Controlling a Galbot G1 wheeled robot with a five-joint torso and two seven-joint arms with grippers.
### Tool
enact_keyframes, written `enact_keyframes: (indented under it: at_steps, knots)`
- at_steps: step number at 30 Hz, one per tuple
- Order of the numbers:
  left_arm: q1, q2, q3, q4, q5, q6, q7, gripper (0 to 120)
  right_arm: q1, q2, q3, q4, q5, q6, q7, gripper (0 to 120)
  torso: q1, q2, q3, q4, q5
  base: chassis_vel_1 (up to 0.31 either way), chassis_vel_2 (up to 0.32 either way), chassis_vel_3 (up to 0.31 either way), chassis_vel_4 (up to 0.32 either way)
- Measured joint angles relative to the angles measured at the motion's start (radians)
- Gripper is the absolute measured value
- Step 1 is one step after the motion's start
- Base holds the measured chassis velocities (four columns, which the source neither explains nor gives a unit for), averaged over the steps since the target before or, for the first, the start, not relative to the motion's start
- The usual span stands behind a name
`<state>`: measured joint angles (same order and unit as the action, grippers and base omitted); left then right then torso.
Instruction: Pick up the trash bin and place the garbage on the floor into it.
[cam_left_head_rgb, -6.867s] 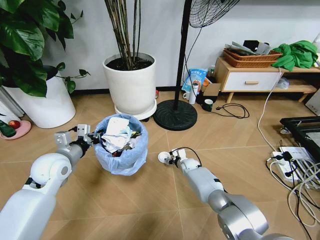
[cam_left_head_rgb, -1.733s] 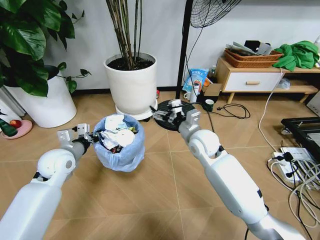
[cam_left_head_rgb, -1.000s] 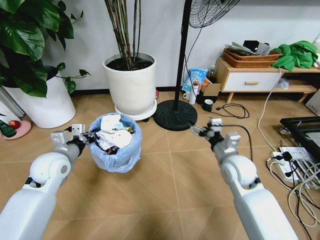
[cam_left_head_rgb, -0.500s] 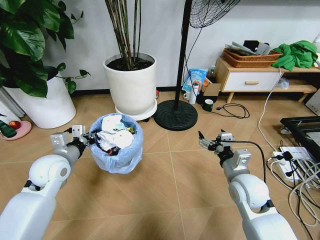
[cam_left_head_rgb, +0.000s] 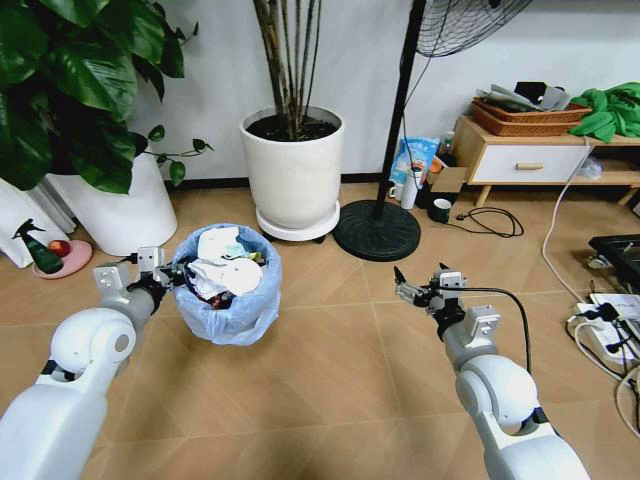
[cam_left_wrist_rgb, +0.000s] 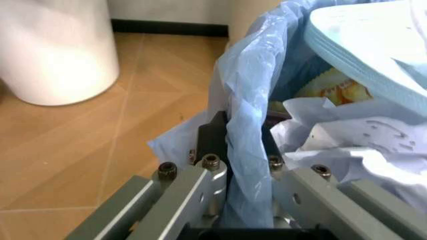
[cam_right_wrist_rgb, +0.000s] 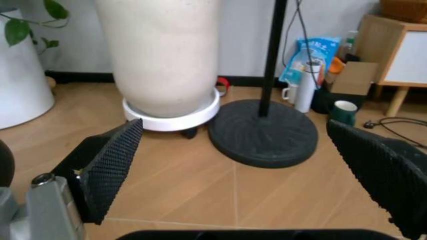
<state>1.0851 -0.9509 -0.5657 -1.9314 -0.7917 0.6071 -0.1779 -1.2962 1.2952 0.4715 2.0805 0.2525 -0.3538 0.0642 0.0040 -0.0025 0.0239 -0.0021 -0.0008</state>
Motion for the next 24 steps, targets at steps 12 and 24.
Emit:
enact_keyframes:
  at_steps: [12, 24]
  knots:
    - [0.030, 0.001, -0.030, -0.018, -0.001, 0.001, -0.002, 0, -0.007, 0.005, -0.015, 0.000, -0.012, 0.004, -0.003, 100, 0.000, 0.000, 0.000, 0.0000, 0.0001, 0.173, 0.163, -0.168, -0.166]
    - [0.061, -0.001, -0.064, -0.038, -0.002, 0.001, -0.003, 0, -0.009, 0.007, -0.024, 0.003, -0.016, 0.005, -0.003, 100, 0.000, 0.000, 0.000, 0.0000, 0.0000, 0.177, 0.183, -0.170, -0.182]
